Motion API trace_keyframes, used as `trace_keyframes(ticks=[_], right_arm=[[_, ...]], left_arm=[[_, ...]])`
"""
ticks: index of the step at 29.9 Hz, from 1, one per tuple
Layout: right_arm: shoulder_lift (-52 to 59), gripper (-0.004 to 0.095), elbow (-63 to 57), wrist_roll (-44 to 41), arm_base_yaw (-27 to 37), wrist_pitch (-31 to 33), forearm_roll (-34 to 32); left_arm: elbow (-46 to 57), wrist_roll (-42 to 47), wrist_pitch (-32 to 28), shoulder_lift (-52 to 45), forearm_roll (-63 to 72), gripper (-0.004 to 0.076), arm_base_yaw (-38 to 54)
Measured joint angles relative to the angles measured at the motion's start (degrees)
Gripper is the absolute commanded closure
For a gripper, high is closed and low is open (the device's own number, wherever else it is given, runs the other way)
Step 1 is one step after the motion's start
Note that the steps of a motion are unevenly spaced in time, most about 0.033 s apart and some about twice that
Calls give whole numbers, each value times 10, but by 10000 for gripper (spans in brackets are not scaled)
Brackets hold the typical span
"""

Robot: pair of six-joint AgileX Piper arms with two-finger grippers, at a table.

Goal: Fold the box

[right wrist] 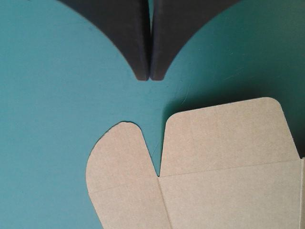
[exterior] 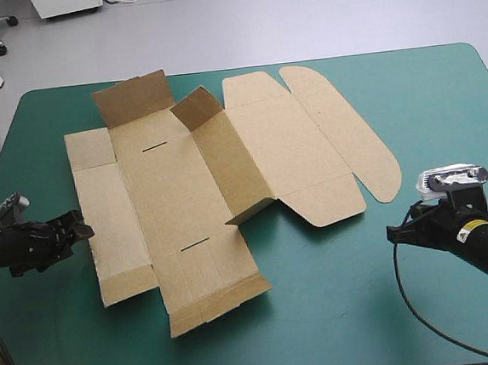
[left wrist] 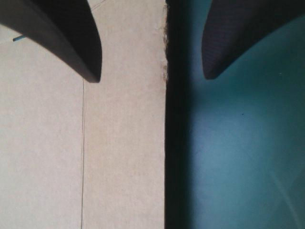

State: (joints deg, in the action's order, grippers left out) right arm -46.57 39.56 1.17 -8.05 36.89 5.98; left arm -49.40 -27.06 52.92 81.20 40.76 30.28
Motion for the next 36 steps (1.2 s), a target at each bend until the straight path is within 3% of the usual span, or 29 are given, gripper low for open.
trace_keyframes(ticks=[28,36], right_arm=[[0,936,0,0,0,8,-2],[0,936,0,0,0,9,-2]], left_arm=[[-1,-182,76,150,184,285,1],[-2,-211,84,153,210,322,-36]])
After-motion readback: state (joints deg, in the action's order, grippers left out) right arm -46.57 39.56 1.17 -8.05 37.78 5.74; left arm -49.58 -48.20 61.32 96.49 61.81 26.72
